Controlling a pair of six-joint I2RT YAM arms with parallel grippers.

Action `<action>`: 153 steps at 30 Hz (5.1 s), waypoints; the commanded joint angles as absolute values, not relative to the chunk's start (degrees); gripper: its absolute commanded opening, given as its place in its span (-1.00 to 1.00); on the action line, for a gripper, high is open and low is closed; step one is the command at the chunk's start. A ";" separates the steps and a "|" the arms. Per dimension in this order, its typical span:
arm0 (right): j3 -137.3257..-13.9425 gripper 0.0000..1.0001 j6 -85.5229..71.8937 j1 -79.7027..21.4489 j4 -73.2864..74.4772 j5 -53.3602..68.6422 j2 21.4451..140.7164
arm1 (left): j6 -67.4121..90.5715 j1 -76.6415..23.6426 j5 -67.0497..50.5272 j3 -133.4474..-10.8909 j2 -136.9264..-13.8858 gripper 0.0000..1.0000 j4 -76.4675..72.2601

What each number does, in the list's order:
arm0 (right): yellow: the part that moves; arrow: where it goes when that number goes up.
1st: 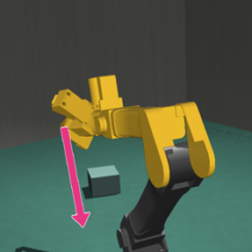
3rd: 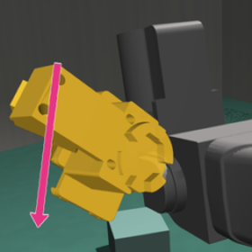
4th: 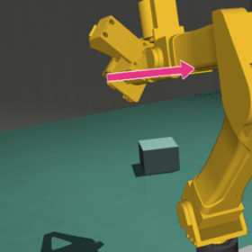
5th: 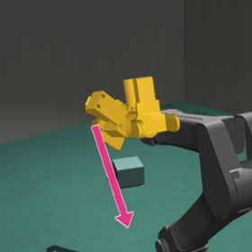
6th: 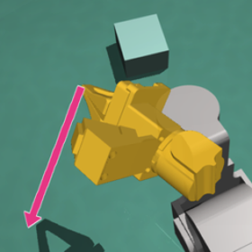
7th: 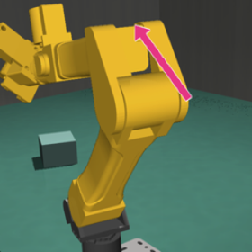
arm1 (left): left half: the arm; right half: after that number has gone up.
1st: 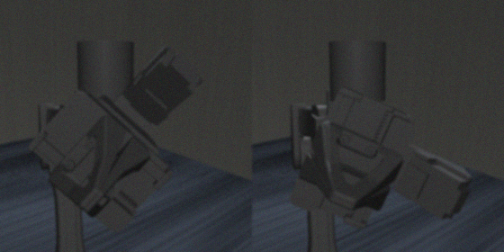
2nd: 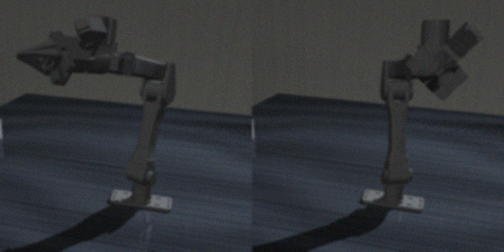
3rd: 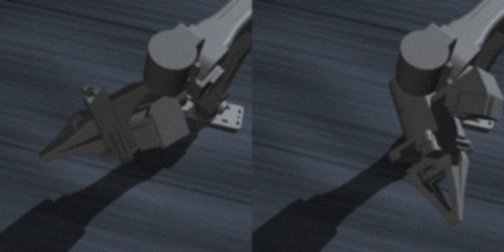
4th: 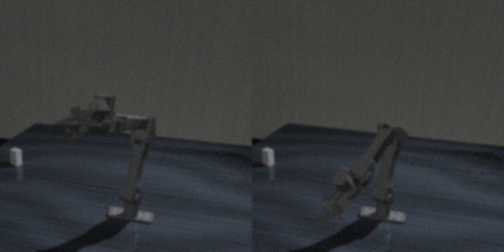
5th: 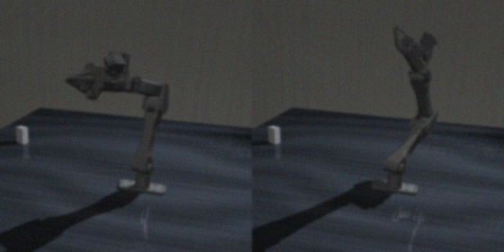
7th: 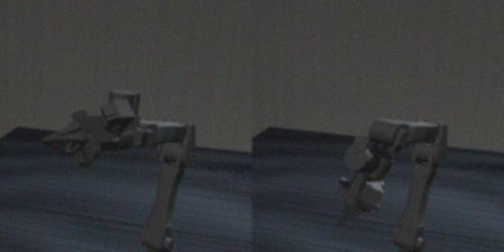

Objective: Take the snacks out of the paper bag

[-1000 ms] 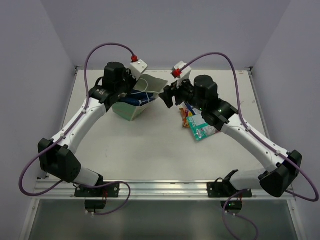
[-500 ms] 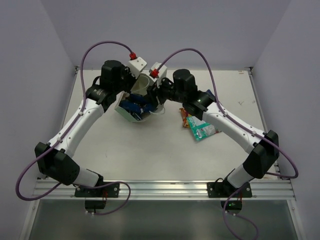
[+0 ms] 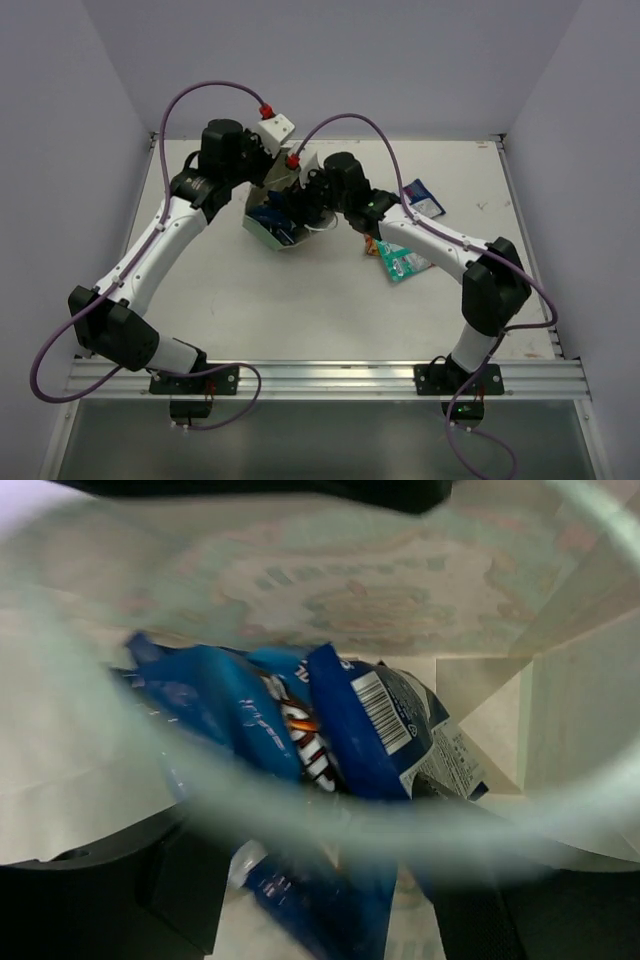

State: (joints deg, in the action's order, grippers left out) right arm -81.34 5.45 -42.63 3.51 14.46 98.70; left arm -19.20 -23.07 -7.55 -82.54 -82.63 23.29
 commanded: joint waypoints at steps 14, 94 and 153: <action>-82.62 -0.04 4.66 -42.71 -4.92 8.87 106.26 | -17.05 -23.29 -13.28 -85.87 -78.05 -1.00 20.83; -88.77 0.52 11.41 -47.20 14.85 18.46 95.88 | -21.36 -21.97 -4.57 -80.86 -75.59 -1.00 21.80; -99.40 -1.00 16.54 -39.65 2.20 -2.38 76.11 | -15.12 -16.97 17.13 -76.11 -75.06 -1.00 18.54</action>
